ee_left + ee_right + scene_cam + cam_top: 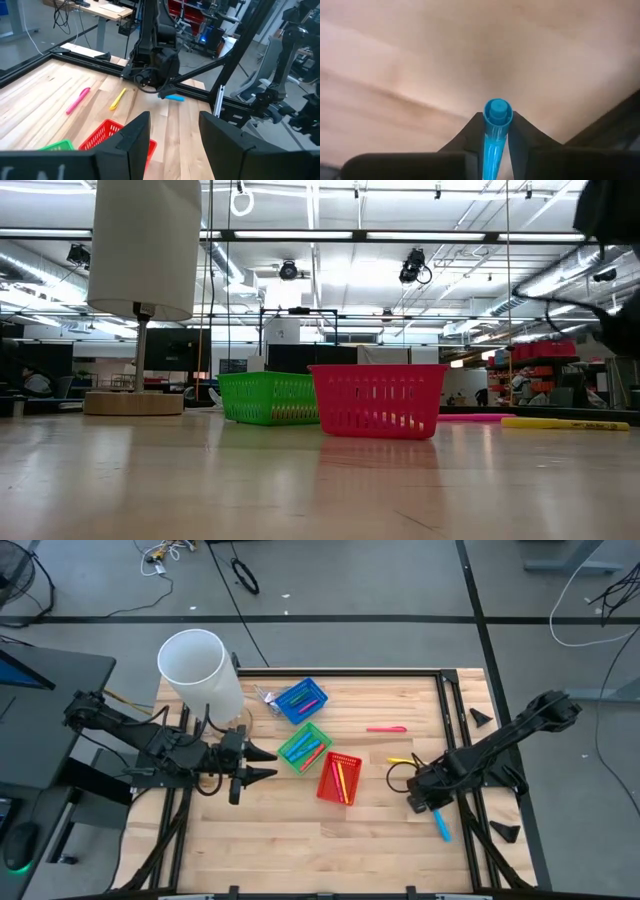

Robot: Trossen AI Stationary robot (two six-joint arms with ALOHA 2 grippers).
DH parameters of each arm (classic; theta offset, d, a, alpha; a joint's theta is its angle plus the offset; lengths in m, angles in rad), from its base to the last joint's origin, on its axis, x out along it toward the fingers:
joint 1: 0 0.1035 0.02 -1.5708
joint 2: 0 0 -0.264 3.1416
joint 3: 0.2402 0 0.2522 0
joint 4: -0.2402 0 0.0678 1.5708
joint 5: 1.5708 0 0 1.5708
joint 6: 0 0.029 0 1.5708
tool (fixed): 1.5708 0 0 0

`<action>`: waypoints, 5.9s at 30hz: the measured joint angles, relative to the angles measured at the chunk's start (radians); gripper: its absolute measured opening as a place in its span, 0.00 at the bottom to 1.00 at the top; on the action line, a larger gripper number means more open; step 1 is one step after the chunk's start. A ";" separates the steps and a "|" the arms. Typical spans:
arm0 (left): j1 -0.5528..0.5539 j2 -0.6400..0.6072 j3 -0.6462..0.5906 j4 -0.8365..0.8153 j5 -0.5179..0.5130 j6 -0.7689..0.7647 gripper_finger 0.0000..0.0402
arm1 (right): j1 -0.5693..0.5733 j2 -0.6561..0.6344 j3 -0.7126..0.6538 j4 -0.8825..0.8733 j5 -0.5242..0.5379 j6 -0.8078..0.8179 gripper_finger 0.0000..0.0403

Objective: Pick & Place Markers
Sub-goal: Put the blue highlighter pen into the green bin

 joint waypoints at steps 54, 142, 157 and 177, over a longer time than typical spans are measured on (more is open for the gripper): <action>0.051 0.000 0.001 0.053 -0.100 -0.155 0.44 | -0.234 0.032 0.855 0.374 0.646 -1.182 0.13; 0.253 0.691 0.454 -0.620 -0.026 -0.458 0.18 | -0.115 0.218 1.329 -0.225 0.723 -1.317 0.34; 0.370 0.886 0.455 -0.686 0.059 -0.514 0.18 | -0.083 0.216 1.329 -0.213 0.723 -1.386 0.34; 0.394 0.968 0.454 -0.651 0.153 -0.485 0.28 | -0.077 0.217 1.329 -0.217 0.713 -1.393 0.34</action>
